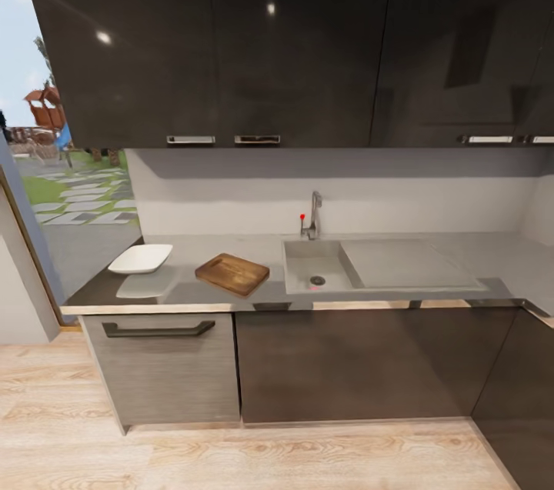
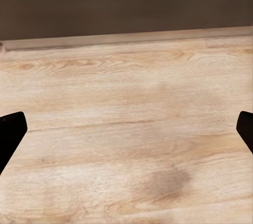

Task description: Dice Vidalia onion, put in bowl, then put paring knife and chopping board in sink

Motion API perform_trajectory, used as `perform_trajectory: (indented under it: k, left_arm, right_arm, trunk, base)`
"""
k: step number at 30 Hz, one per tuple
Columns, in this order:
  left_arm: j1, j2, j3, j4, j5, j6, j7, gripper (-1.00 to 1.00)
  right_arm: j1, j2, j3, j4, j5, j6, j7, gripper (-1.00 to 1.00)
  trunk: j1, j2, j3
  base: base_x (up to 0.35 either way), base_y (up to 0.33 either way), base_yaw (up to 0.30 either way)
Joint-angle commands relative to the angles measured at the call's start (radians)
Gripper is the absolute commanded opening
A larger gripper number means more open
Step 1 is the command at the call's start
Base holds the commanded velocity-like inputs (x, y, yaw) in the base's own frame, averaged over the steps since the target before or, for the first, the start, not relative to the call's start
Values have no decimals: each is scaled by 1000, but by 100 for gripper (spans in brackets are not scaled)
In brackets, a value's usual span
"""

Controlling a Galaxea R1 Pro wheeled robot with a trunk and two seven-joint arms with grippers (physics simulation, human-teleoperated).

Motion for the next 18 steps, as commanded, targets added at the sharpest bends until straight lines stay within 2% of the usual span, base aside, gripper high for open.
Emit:
perform_trajectory:
  k: [1,18]
  left_arm:
    - [0,0,0,-1,0,-2,0,100]
    - [0,0,0,-3,0,-2,0,100]
  right_arm:
    - [-1,0,0,0,-1,-3,-2,100]
    - [-1,-1,0,0,-1,-3,-2,100]
  trunk:
    - [-4,6,2]
    - [-69,125,55]
  base:
    - [0,0,0]
    - [0,0,0]
